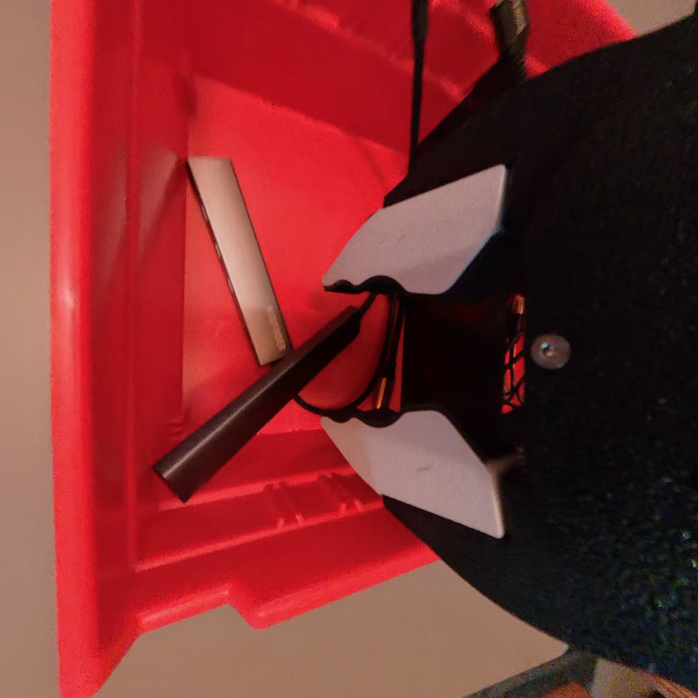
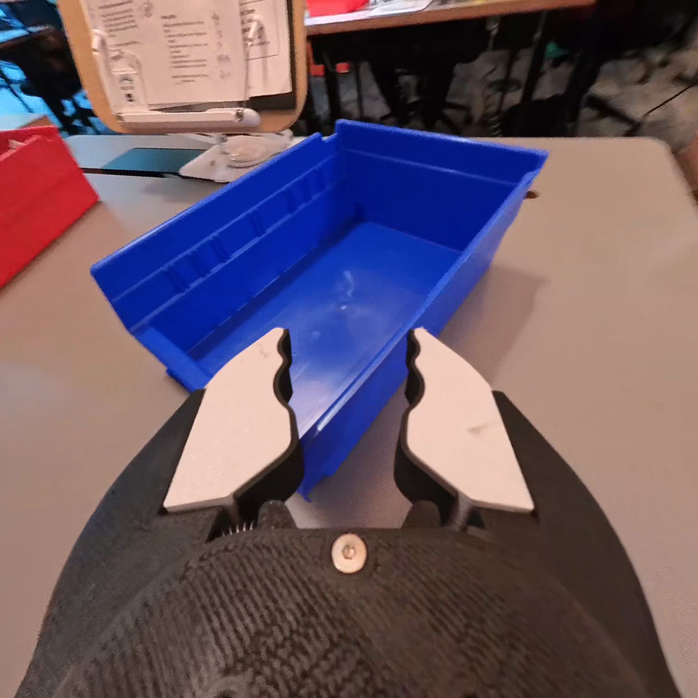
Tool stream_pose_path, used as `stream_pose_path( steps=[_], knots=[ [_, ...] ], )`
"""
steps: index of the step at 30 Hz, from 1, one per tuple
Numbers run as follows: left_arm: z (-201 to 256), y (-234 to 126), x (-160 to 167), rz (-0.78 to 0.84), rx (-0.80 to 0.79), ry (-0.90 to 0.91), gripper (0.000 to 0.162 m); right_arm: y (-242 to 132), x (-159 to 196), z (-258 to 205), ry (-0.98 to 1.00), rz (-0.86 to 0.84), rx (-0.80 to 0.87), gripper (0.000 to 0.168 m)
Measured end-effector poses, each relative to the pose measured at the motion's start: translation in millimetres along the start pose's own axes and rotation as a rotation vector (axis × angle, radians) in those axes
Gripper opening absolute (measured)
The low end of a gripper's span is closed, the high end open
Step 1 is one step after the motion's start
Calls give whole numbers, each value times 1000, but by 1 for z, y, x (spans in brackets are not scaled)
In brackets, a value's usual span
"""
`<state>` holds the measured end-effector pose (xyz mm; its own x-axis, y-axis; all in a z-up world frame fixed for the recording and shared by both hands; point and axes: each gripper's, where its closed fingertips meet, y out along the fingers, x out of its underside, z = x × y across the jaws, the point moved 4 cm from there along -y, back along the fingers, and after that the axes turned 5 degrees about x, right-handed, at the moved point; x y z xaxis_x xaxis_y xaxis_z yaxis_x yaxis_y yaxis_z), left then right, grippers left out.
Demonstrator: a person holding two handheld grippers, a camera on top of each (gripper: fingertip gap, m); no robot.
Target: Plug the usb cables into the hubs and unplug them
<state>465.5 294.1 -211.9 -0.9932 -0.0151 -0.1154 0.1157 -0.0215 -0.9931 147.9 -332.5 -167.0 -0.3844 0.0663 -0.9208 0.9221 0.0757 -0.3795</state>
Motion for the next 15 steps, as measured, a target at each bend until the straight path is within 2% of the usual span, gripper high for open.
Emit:
stream_pose_path(
  steps=[2, 4, 6, 8, 11, 15],
  knots=[
    [-5, 10, 2, -15, -5, -23, 52, 3, 4, 0, 23, -22, -8, 54],
    [-9, 21, 6, -41, 4, -30, 51, 4, 6, 8, 3, -40, 55, 38],
    [-8, 28, 10, -60, 65, -29, 45, 5, 5, 19, -7, -29, 156, 26],
    [-5, 27, 10, -61, 108, -17, 36, 8, 7, 37, -47, 31, 331, 10],
    [-8, 25, 11, -39, 125, 0, 34, 7, 7, 50, -150, 80, 461, 6],
    [-11, 28, 9, 38, 136, 3, 32, 3, 9, 61, -182, 117, 531, 9]
  ],
)
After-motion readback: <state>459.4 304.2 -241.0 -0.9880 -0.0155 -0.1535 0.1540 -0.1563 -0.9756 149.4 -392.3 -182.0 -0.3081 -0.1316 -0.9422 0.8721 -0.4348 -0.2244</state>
